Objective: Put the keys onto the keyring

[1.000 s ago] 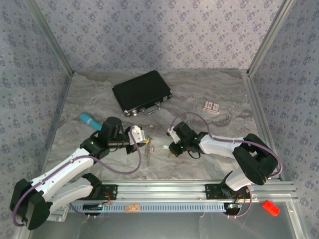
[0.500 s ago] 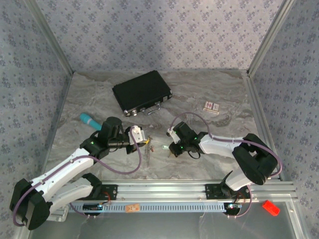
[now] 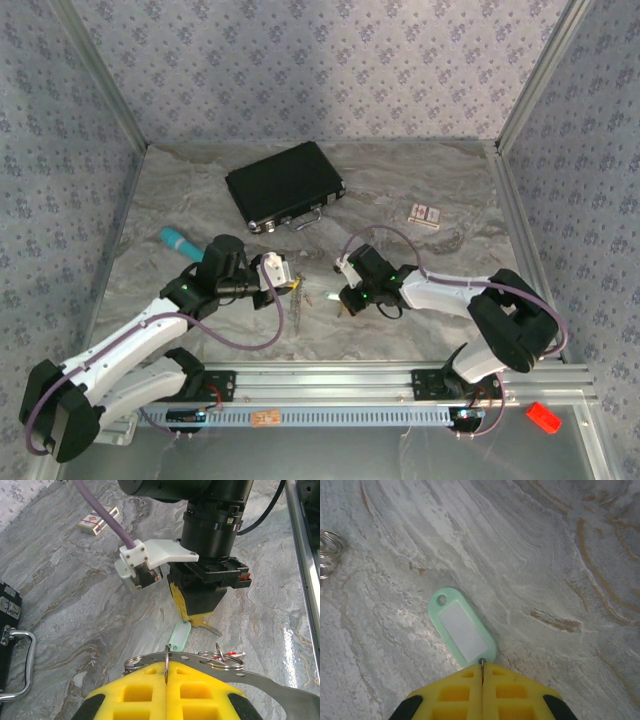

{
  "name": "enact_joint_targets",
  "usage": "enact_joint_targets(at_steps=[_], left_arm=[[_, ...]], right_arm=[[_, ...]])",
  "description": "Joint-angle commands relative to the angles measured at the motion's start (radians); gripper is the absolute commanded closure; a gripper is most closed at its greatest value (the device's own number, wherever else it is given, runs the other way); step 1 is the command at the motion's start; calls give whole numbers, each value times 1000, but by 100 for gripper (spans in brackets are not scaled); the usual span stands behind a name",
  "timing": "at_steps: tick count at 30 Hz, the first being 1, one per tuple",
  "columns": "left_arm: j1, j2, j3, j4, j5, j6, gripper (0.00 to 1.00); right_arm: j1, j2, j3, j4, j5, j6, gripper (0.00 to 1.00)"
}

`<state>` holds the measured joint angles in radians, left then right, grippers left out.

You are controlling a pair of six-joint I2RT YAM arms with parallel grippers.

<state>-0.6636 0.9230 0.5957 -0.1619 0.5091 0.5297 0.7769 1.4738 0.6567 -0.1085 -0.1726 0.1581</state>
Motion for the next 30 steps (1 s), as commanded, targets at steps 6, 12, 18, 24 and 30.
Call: enact_joint_targets(at_steps=[6,12,18,24,30], left_arm=[[-7,-32,25,-8,-10,-108,100],[-9,-47,43,-11,-53,-194,100],[-16,-36,81,-39,-58,-218,100],[-75,-25,93,-45,11,-163,100],[-120,6,97,-60,5,-142,100]], right_arm=[[40,-231,-17,-37,69,-169,100],[60,-388,-21,-63,58,-305,100],[62,-496,-2,-123,-145,-456,100],[92,-536,23,-183,-276,-553,100],[109,-528,50,-195,-327,-554,100]])
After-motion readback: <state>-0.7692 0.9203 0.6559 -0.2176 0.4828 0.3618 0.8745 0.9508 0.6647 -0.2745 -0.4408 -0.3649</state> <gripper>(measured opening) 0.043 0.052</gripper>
